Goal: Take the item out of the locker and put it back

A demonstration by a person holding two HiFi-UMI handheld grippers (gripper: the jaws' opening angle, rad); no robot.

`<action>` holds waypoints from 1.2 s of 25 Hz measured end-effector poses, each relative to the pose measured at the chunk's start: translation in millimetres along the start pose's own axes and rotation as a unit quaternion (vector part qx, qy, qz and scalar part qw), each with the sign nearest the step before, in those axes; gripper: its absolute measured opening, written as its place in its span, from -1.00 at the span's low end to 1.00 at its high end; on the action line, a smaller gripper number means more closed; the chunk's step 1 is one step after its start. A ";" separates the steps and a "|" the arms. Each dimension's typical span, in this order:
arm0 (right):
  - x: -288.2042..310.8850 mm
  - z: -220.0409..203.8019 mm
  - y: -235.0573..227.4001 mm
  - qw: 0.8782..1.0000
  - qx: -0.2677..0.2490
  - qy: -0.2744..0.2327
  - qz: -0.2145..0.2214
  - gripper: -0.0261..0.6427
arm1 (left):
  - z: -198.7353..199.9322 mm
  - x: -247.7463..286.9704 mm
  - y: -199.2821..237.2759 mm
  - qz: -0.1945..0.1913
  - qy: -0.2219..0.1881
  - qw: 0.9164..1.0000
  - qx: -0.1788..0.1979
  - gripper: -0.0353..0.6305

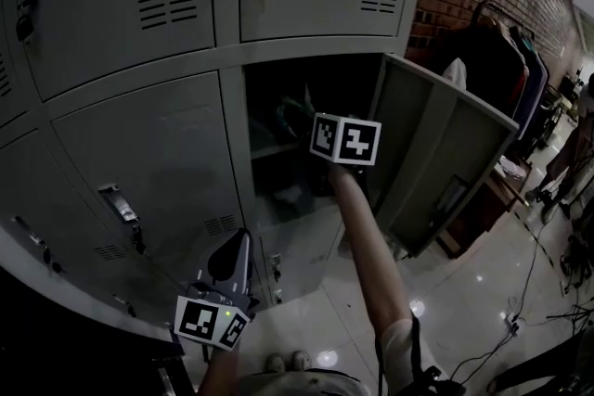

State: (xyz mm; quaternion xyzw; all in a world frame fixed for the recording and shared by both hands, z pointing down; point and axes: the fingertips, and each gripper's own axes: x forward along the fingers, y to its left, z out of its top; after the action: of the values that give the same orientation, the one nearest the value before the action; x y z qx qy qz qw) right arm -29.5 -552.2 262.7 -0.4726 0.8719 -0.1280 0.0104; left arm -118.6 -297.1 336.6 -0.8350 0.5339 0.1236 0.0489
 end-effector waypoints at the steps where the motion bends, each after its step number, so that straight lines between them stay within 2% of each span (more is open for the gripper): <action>1: 3.1 0.6 0.6 1.000 0.001 0.001 0.001 0.32 | -0.8 0.5 1.0 0.001 0.001 1.000 0.000 -0.88; 8: 21.8 -11.8 -0.1 0.999 -0.001 0.032 -0.001 0.27 | -2.3 1.7 10.8 0.011 -0.001 1.000 -0.002 -0.88; 9: 23.3 -13.9 -2.3 0.999 -0.001 0.037 -0.005 0.17 | -1.9 1.8 12.6 0.013 -0.002 1.000 -0.002 -0.88; 11: 24.0 -16.1 -8.6 0.999 -0.011 0.040 -0.018 -0.24 | -1.8 1.6 16.0 0.017 -0.002 1.000 -0.002 -0.88; 12: 23.3 -15.4 -11.8 0.999 -0.016 0.037 -0.023 -0.46 | -1.9 1.5 17.7 0.018 -0.003 1.000 -0.002 -0.88; 13: 22.5 -14.0 -14.1 0.999 -0.018 0.033 -0.025 -0.80 | -2.0 1.6 19.2 0.020 -0.003 1.000 -0.002 -0.88; 14: 21.9 -12.8 -15.1 0.999 -0.015 0.029 -0.023 -0.86 | -2.2 2.0 20.3 0.021 -0.003 1.000 -0.003 -0.88; 25: 14.3 -8.6 -10.8 1.000 -0.022 0.016 -0.005 -0.88 | -2.7 9.0 18.5 0.010 -0.002 1.000 -0.004 -0.88; 27: 0.2 -3.4 -4.0 1.000 -0.017 -0.007 0.013 -0.88 | -1.5 9.0 18.4 0.009 -0.004 1.000 -0.004 -0.88; 30: -39.4 -1.1 14.9 0.996 0.006 -0.070 0.063 -0.88 | 1.5 8.3 17.0 0.004 -0.007 1.000 -0.009 -0.88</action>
State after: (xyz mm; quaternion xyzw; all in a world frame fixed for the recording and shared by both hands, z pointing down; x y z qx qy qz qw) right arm -20.0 -511.7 256.3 -0.4245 0.8963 -0.0990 0.0818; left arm -130.8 -311.2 333.8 -0.8321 0.5361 0.1348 0.0446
